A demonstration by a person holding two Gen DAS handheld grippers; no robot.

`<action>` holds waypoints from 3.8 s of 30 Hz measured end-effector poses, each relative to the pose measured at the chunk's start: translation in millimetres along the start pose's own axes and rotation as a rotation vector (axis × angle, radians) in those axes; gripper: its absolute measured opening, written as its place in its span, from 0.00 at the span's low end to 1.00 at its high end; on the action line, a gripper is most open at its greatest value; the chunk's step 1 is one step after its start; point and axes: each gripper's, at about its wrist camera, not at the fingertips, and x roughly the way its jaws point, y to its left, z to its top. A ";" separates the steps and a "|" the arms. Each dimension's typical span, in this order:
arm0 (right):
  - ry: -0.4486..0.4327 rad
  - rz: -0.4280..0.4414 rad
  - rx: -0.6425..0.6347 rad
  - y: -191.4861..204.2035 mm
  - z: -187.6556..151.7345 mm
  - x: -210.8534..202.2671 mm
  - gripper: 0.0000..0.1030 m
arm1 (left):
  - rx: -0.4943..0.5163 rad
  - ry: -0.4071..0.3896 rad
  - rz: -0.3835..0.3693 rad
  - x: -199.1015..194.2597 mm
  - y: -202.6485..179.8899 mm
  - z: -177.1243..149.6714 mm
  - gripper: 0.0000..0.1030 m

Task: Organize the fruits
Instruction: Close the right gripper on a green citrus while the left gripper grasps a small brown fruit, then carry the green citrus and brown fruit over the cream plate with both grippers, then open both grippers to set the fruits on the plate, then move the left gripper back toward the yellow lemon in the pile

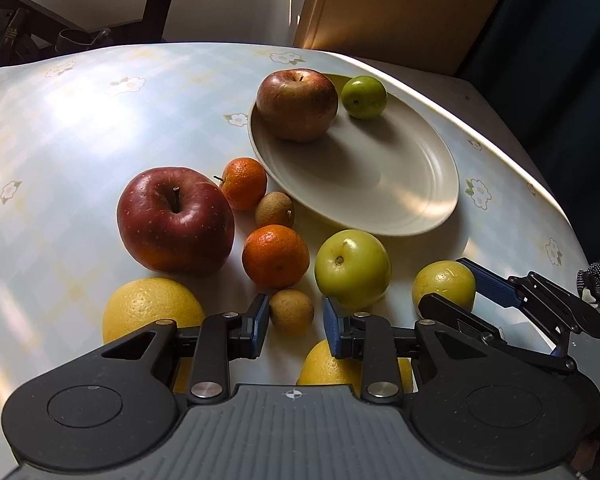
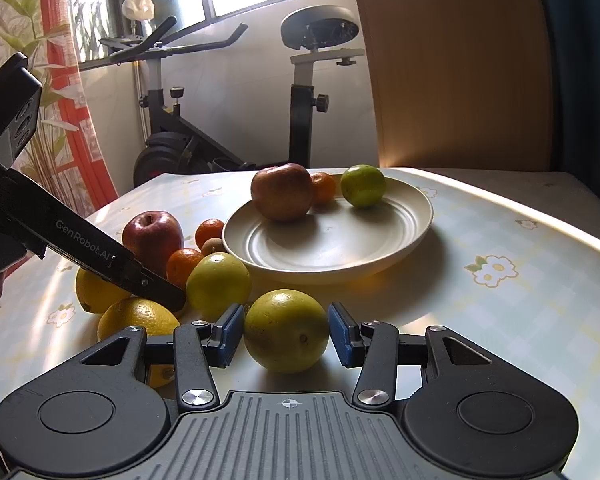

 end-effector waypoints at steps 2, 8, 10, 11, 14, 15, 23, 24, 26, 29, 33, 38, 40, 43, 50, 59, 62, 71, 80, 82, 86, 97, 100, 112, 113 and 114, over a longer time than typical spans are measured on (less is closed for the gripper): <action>0.000 0.000 0.000 0.0 0.1 0.1 0.42 | 0.017 -0.006 0.018 0.4 -2.4 -1.0 0.25; 0.000 0.000 0.000 0.0 0.2 0.1 0.42 | 0.033 -0.031 0.023 -3.7 -6.9 -2.1 0.25; 0.000 0.000 0.000 0.0 0.2 0.1 0.42 | 0.026 -0.041 0.017 -6.6 -6.5 -1.9 0.25; 0.000 0.000 0.000 0.0 0.2 0.1 0.42 | 0.025 -0.045 0.017 -7.7 -6.3 -1.6 0.25; 0.000 0.000 0.000 0.0 0.3 0.1 0.42 | 0.024 -0.059 0.015 -12.1 -6.1 -1.3 0.25; -0.002 -0.001 -0.001 0.1 0.2 -0.2 0.42 | 0.023 -0.063 0.014 -13.6 -6.0 -1.1 0.25; -0.034 -0.012 -0.038 7.2 -1.0 -5.8 0.41 | 0.058 -0.127 0.002 -34.9 -12.1 10.7 0.25; -0.036 -0.015 -0.032 6.4 -0.3 -6.3 0.41 | 0.057 -0.133 -0.003 -36.6 -13.1 12.9 0.25; -0.035 -0.015 -0.010 3.6 1.7 -7.3 0.41 | 0.057 -0.142 -0.016 -39.8 -13.9 16.2 0.25; -0.040 -0.013 0.006 0.3 7.9 -11.5 0.41 | 0.062 -0.157 -0.028 -43.0 -15.2 22.5 0.25; -0.065 -0.010 -0.001 -5.6 27.6 -19.2 0.41 | 0.059 -0.178 -0.043 -44.2 -15.1 34.7 0.25; -0.075 -0.029 -0.044 -21.6 59.3 -14.1 0.41 | 0.029 -0.200 -0.046 -33.2 -11.9 57.5 0.25; -0.078 -0.036 -0.051 -29.2 70.4 -7.9 0.41 | 0.030 -0.193 -0.044 -26.0 -11.9 65.1 0.25; -0.055 -0.063 -0.066 -43.4 87.9 13.3 0.41 | 0.045 -0.166 -0.028 -10.0 -14.0 74.8 0.25; 0.037 -0.104 -0.080 -67.4 96.1 67.5 0.41 | 0.073 -0.101 0.013 25.9 -12.4 81.9 0.25; 0.080 -0.099 -0.103 -77.3 99.4 110.9 0.41 | 0.094 -0.073 0.040 45.2 -4.9 87.4 0.25; 0.091 -0.085 -0.109 -78.5 105.0 121.9 0.42 | 0.099 -0.074 0.039 46.9 -3.2 88.7 0.25; 0.075 -0.086 -0.091 -78.0 108.7 121.4 0.48 | 0.093 -0.061 0.024 52.5 -3.4 92.5 0.26; 0.026 -0.080 -0.047 -77.0 111.9 88.0 0.50 | 0.011 -0.098 -0.042 32.2 10.7 95.0 0.41; 0.016 -0.075 -0.029 -75.3 110.9 78.0 0.50 | 0.008 -0.113 -0.051 21.4 12.2 93.7 0.41; 0.002 -0.067 -0.011 -68.1 106.3 58.0 0.50 | 0.016 -0.135 -0.053 -1.9 17.3 87.3 0.41; -0.004 -0.037 0.040 -34.1 80.2 21.4 0.50 | 0.000 -0.165 -0.019 -50.8 45.7 51.2 0.44; 0.007 -0.038 0.037 -23.5 72.8 16.8 0.50 | 0.000 -0.158 -0.004 -55.0 50.0 41.5 0.44; 0.056 -0.052 -0.020 14.9 35.8 0.7 0.50 | -0.019 -0.177 -0.029 -70.1 52.2 8.2 0.44; 0.059 -0.049 -0.016 16.8 32.2 -1.3 0.50 | -0.019 -0.178 -0.032 -70.0 51.3 6.5 0.44; 0.062 -0.048 -0.015 18.2 29.9 -2.2 0.50 | -0.018 -0.179 -0.035 -70.2 49.3 4.1 0.44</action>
